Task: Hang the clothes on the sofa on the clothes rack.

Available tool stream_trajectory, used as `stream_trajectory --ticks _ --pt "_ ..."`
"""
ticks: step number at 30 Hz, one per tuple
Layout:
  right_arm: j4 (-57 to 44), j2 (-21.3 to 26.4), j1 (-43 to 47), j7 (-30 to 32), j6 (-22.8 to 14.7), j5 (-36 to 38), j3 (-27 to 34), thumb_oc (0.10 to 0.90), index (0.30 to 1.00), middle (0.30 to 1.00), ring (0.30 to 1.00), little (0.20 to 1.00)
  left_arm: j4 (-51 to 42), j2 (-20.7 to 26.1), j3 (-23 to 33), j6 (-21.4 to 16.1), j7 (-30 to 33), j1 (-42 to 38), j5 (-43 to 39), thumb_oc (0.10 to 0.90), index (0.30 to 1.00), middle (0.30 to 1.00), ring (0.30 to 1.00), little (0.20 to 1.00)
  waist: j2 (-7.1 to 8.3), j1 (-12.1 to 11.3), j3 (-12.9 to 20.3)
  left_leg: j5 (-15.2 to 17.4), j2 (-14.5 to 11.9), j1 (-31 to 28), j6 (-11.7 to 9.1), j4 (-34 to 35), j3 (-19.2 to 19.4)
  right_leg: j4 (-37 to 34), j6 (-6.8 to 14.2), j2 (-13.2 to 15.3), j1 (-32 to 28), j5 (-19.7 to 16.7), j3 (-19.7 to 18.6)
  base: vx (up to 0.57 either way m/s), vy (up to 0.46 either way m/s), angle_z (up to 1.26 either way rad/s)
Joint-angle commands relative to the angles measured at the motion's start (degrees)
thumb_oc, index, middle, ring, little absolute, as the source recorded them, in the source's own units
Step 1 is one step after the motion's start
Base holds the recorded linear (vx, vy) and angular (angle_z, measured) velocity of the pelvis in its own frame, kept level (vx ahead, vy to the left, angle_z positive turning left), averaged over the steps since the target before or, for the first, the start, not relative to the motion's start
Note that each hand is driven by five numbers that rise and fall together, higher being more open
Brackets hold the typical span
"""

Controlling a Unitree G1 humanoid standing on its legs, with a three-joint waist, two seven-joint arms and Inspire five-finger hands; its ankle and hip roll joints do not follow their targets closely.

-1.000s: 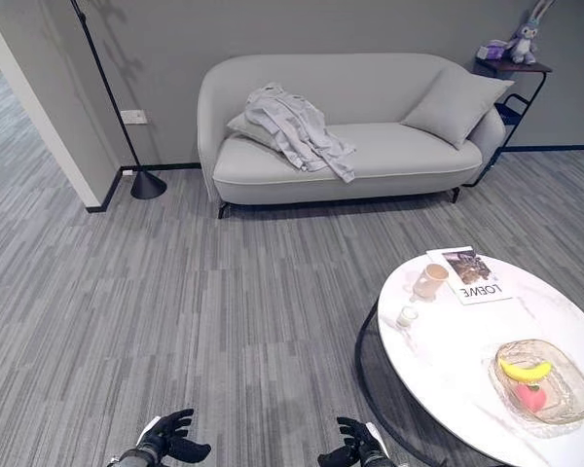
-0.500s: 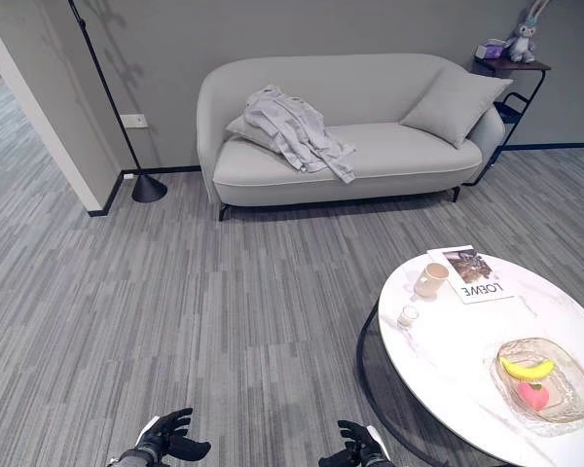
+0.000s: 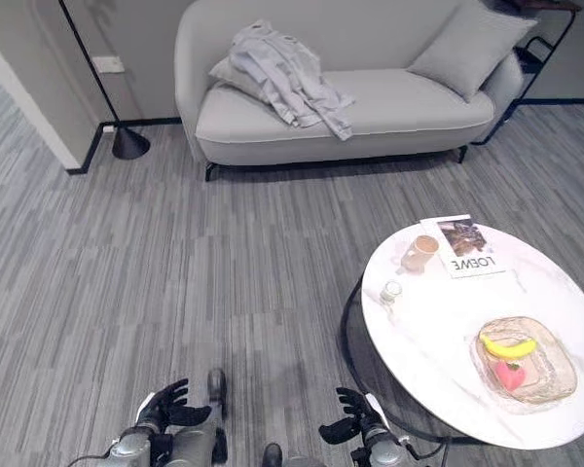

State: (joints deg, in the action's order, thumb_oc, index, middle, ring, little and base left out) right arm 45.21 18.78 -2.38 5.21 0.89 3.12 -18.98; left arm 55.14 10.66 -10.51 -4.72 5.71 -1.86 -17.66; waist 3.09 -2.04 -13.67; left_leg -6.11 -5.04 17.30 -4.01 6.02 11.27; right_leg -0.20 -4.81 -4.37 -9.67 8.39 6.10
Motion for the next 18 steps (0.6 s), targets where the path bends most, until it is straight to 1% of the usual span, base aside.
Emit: stream_trajectory --ticks 1,2,3,4,5,6,7,8,9,10,11,13,14,15,16,17,18 --pt "-7.54 1.79 -0.19 0.12 -3.42 -0.6 -1.91 0.8 0.9 0.9 0.9 0.9 -2.14 1.35 -0.4 -2.86 0.82 1.89 0.06 0.8 0.9 0.9 0.9 0.9 1.74 -0.67 7.49 -3.84 -0.14 -2.63 0.52 -1.02 2.91 -3.87 7.45 7.79 -9.59 2.38 -0.18 0.94 0.242 -0.46" --pt "-7.7 1.61 -0.57 -0.08 -3.37 -1.0 -2.05 0.8 0.9 0.9 0.9 0.9 -2.22 1.52 -0.16 -2.81 0.84 2.38 0.01 0.8 0.9 0.9 0.9 0.9 2.25 -1.19 8.18 -4.82 1.14 -3.66 0.69 -1.02 2.03 -2.07 7.93 8.98 -9.75 2.26 -0.43 0.63 0.172 -0.51" --pt "-7.71 1.62 -0.57 -0.08 -3.37 -1.0 -2.05 0.8 0.9 0.9 0.9 0.9 -2.22 1.51 -0.17 -2.81 0.84 2.39 0.01 0.8 0.9 0.9 0.9 0.9 2.15 -1.25 8.25 -4.87 1.0 -3.56 0.68 -1.02 2.04 -2.06 7.9 8.87 -9.61 2.19 -0.51 0.41 0.1 -0.5" --pt "-7.37 1.42 -0.91 -0.62 -3.46 -1.18 -2.19 0.8 0.9 0.9 0.9 0.9 -1.94 1.7 0.29 -2.81 0.63 2.9 -0.02 0.8 0.9 0.9 0.9 0.9 2.88 -1.85 9.17 -4.11 2.42 -4.87 1.54 -1.02 1.53 0.38 8.79 10.21 -9.21 0.64 -0.94 0.44 0.108 -0.67" --pt "-6.89 0.9 -0.95 -1.17 -3.61 -1.12 -2.5 0.8 0.9 0.9 0.9 0.9 -1.34 1.85 0.64 -2.67 0.39 3.37 -0.01 0.8 0.9 0.9 0.9 0.9 3.79 -2.19 9.5 -3.37 3.84 -6.61 2.39 -1.02 1.85 4.95 10.04 11.78 -8.12 -3.72 -1.33 0.59 0.163 -0.75" --pt "-6.81 0.77 -0.9 -1.5 -3.67 -1.1 -2.54 0.8 0.9 0.9 0.9 0.9 -1.38 2.02 0.85 -2.53 0.19 3.58 -0.24 0.8 0.9 0.9 0.9 0.9 4.15 -2.67 9.51 -2.32 5.31 -8.26 3.54 -1.02 1.84 10.28 11.13 13.15 -6.62 -8.01 -1.55 0.54 0.165 -0.63" --pt "-6.87 0.72 -0.76 -1.77 -3.73 -1.38 -2.76 0.8 0.9 0.9 0.9 0.9 -1.42 2.13 1.19 -2.47 0.03 3.8 -0.54 0.8 0.9 0.9 0.9 0.9 4.45 -2.98 9.1 -1.24 6.45 -10.08 4.51 -1.02 2.01 16.69 11.56 14.5 -4.36 -12.8 -1.38 0.46 0.203 -0.41" --pt "-7.48 0.74 -0.32 -2.03 -3.66 -1.91 -2.93 0.8 0.9 0.9 0.9 0.9 -1.35 2.27 1.76 -2.39 0.02 3.66 -0.99 0.8 0.9 0.9 0.9 0.9 4.46 -2.83 8.19 0.36 7.37 -12.21 5.97 -1.02 2.28 24.97 12.04 16.62 -0.06 -18.93 -0.94 0.65 0.329 -0.32" --pt "-8.86 0.5 0.52 -1.61 -3.76 -2.12 -2.78 0.8 0.9 0.9 0.9 0.9 -0.63 2.84 2.23 -2.42 0.29 2.94 -1.19 0.8 0.9 0.9 0.9 0.9 4.06 -1.56 6.64 5.15 8.87 -17.07 7.58 -1.02 2.39 35.68 12.43 21.17 6.82 -21.85 1.39 0.61 0.327 -0.13" --pt "-9.66 0.26 0.52 -1.58 -3.71 -2.06 -2.45 0.8 0.9 0.9 0.9 0.9 -0.54 3.0 2.54 -2.44 0.31 2.59 -1.23 0.8 0.9 0.9 0.9 0.9 3.44 -1.12 6.12 6.65 8.5 -18.7 7.87 -1.02 2.44 36.67 11.74 23.07 9.88 -19.76 3.21 0.62 0.26 0.06" --pt "-10.68 0.26 0.29 -1.68 -3.8 -2.05 -2.3 0.8 0.9 0.9 0.9 0.9 -0.6 3.11 2.83 -2.58 0.39 2.41 -1.38 0.8 0.9 0.9 0.9 0.9 2.89 -0.72 5.58 7.98 8.29 -20.32 7.9 -1.02 2.32 36.13 11.19 24.21 12.58 -17.21 5.09 0.28 0.076 0.28" --pt "-10.75 0.3 0.26 -1.69 -3.76 -2.05 -2.3 0.8 0.9 0.9 0.9 0.9 -0.59 3.09 2.84 -2.58 0.38 2.41 -1.38 0.8 0.9 0.9 0.9 0.9 2.92 -0.64 5.54 8.06 8.33 -20.38 7.89 -1.02 2.23 36.27 11.15 24.28 12.52 -17.01 5.17 0.25 -0.007 0.52" --pt "-12.62 0.86 0.07 -1.95 -3.88 -1.65 -1.9 0.8 0.9 0.9 0.9 0.9 -0.7 3.16 3.14 -2.92 0.5 2.28 -1.95 0.8 0.9 0.9 0.9 0.9 1.83 0.87 4.9 10.2 7.8 -23.21 7.38 -1.02 1.48 28.73 10.67 22.33 16.34 -13.35 7.55 1.14 -0.391 1.15" --pt "-12.42 1.93 -0.95 -1.77 -3.24 -0.52 -0.66 0.8 0.9 0.9 0.9 0.9 0.26 3.37 4.01 -3.13 0.98 1.64 0.13 0.8 0.9 0.9 0.9 0.9 2.59 5.17 3.46 14.53 8.78 -29.82 5.2 -1.02 -3.0 -3.44 13.07 10.14 22.51 -17.64 1.48 1.14 -0.391 0.78" --pt "-12.41 1.92 -0.94 -1.77 -3.24 -0.51 -0.67 0.8 0.9 0.9 0.9 0.9 0.27 3.38 4.03 -3.13 0.98 1.63 0.13 0.8 0.9 0.9 0.9 0.9 2.66 5.21 3.49 14.46 8.84 -29.74 5.21 -1.02 -3.02 -3.62 13.07 10.2 22.49 -17.79 1.49 1.25 -0.544 0.45" --pt "-9.15 1.94 -1.7 -1.83 -2.68 0.09 0.49 0.8 0.9 0.9 0.9 0.9 1.1 3.21 3.7 -3.33 -0.03 1.3 1.55 0.8 0.9 0.9 0.9 0.9 2.68 6.21 3.85 16.11 9.08 -32.17 4.15 -1.02 -4.08 -4.8 14.69 10.55 25.95 -18.02 4.06 0.46 -0.186 0.88" --pt "-9.1 1.95 -1.71 -1.82 -2.72 0.1 0.49 0.8 0.9 0.9 0.9 0.9 1.1 3.2 3.69 -3.34 -0.04 1.32 1.55 0.8 0.9 0.9 0.9 0.9 2.51 6.47 3.81 16.16 8.89 -32.25 4.12 -1.02 -4.35 -4.8 14.69 10.52 25.75 -17.91 4.41 0.6 -0.255 1.77"
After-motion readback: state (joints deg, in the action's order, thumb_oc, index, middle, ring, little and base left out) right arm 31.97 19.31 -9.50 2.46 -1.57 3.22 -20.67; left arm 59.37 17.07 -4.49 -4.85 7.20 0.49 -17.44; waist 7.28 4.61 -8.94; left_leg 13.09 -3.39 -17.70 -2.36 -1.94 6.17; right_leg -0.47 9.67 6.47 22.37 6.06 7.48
